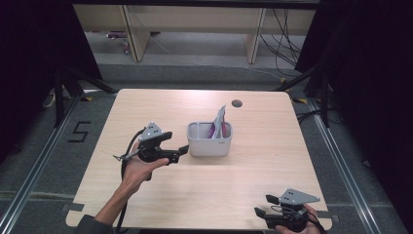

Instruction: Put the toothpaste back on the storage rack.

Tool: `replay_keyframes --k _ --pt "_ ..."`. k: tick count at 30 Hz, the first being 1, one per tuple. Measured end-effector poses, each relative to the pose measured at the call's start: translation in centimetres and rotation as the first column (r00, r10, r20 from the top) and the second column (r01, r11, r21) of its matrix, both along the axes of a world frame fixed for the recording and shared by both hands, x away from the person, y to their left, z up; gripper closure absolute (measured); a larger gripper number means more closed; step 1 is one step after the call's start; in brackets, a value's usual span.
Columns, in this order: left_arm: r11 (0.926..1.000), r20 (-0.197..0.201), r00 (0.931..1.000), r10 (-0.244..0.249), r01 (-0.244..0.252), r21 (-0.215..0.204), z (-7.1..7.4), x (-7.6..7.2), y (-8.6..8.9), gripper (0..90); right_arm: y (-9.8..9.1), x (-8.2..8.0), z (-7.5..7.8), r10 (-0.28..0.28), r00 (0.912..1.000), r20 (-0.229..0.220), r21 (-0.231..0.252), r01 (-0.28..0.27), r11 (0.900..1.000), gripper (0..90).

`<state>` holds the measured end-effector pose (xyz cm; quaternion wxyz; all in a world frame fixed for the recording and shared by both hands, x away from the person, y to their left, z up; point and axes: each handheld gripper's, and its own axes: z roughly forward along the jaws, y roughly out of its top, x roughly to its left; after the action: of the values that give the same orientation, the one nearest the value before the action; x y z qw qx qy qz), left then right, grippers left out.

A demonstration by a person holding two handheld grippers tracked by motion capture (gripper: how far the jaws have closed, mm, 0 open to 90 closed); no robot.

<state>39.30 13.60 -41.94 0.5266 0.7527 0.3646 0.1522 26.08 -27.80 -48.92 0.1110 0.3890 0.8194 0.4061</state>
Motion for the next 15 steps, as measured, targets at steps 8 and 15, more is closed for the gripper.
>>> replay_keyframes --k 8,15 --pt "0.9997 0.005 0.9997 -0.025 0.025 0.001 -0.8 -1.8 0.4 16.2 0.1 0.0 0.0 -0.006 1.0000 -0.005 -0.001 0.006 1.0000 35.7" --pt "0.9997 -0.004 0.9998 -0.020 0.020 0.011 -1.7 -3.1 1.1 16.2 0.1 -0.1 0.0 -0.015 0.9998 -0.015 0.012 0.015 0.9998 35.7"
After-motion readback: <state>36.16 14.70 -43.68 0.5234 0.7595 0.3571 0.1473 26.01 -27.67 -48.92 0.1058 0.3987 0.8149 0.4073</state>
